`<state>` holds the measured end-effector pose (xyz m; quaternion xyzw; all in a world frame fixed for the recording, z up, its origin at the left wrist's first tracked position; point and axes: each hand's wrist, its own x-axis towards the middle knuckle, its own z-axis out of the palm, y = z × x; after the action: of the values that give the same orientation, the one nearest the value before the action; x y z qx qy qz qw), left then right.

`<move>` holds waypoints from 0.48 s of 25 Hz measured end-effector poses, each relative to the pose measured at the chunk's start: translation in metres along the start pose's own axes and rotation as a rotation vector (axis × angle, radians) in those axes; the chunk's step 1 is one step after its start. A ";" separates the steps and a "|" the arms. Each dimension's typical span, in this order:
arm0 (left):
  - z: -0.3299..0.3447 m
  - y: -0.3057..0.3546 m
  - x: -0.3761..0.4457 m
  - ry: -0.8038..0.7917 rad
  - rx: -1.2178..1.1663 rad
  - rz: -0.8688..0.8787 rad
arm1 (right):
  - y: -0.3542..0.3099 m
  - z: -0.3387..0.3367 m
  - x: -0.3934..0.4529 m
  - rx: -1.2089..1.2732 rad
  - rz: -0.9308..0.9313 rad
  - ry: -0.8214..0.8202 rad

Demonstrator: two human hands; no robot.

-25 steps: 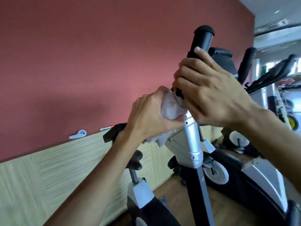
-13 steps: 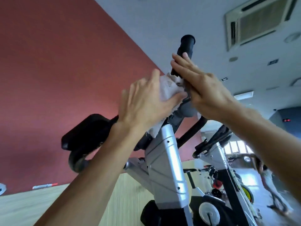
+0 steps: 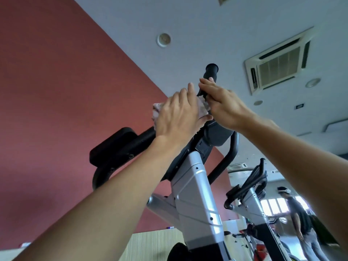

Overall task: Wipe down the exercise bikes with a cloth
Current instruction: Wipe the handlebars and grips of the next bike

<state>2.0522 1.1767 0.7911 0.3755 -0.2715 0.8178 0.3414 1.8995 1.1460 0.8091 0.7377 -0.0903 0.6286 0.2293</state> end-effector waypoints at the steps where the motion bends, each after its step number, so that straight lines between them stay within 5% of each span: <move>1: 0.001 0.000 0.002 0.001 0.003 0.008 | -0.003 0.000 -0.002 0.021 0.011 0.013; 6: 0.004 -0.043 -0.056 0.067 0.044 0.049 | -0.009 -0.003 -0.016 -0.095 -0.046 -0.102; 12: 0.004 -0.010 -0.024 0.051 0.073 -0.014 | -0.019 0.004 -0.017 -0.234 0.006 -0.186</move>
<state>2.0731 1.1712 0.7767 0.3687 -0.2299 0.8341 0.3398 1.9080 1.1585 0.7883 0.7606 -0.1860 0.5435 0.3026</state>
